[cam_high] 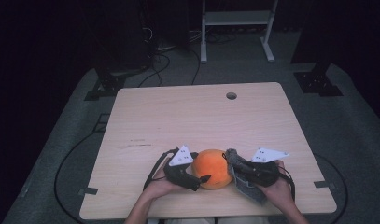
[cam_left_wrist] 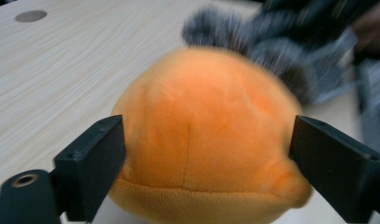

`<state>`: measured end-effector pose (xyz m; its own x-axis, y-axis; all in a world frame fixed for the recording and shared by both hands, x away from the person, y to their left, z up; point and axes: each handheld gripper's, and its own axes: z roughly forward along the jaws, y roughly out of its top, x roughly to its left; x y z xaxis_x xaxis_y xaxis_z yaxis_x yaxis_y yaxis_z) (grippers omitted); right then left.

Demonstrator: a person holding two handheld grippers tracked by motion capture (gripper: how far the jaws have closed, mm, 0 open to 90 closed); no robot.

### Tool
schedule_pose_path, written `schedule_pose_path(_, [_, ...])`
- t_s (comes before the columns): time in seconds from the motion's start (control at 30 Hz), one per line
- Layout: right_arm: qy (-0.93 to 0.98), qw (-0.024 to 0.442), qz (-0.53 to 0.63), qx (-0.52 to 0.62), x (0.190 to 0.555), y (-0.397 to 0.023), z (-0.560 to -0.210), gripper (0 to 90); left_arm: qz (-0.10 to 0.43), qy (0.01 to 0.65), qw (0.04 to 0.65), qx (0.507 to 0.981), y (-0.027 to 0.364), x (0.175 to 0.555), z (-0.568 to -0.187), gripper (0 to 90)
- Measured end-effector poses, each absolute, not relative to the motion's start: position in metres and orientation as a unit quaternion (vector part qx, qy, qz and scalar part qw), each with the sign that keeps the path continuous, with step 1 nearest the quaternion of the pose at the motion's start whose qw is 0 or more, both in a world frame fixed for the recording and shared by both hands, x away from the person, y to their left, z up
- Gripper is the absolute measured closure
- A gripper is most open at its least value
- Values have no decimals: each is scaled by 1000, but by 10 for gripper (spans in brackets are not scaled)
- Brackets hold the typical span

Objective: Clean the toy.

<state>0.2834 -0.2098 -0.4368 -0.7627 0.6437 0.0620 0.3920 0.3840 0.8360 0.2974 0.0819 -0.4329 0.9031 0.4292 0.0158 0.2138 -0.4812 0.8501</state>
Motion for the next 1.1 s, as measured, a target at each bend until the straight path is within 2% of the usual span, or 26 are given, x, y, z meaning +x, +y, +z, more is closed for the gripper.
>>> schedule_pose_path(0.1, [817, 148, 456, 320, 282, -208, -435, 743, 126, 212, 478, 843, 80, 299, -435, 243])
schedule_pose_path(0.2, [810, 158, 478, 301, 273, -204, -424, 744, 118, 236, 488, 832, 81, 305, -437, 282])
schedule_pose_path(0.27, [815, 151, 487, 276, 267, -194, -420, 744, 112, 246, 490, 829, 82, 308, -438, 282])
schedule_pose_path(0.4, [829, 165, 470, 256, 263, -181, -424, 742, 105, 250, 489, 829, 85, 311, -440, 284])
schedule_pose_path(0.57, [823, 170, 444, 312, 282, -207, -434, 741, 95, 267, 495, 821, 90, 316, -442, 287])
schedule_pose_path(0.63, [819, 154, 440, 334, 287, -213, -436, 740, 102, 266, 493, 822, 88, 315, -442, 285])
schedule_pose_path(0.73, [817, 168, 450, 319, 280, -205, -430, 740, 123, 265, 490, 821, 84, 314, -444, 253])
schedule_pose_path(0.9, [820, 151, 478, 277, 270, -190, -423, 734, 130, 258, 489, 823, 82, 310, -445, 249])
schedule_pose_path(1.0, [820, 136, 477, 285, 276, -195, -428, 734, 126, 243, 488, 829, 85, 310, -445, 259])
schedule_pose_path(1.1, [817, 148, 459, 315, 283, -207, -432, 733, 120, 229, 482, 837, 87, 309, -445, 265])
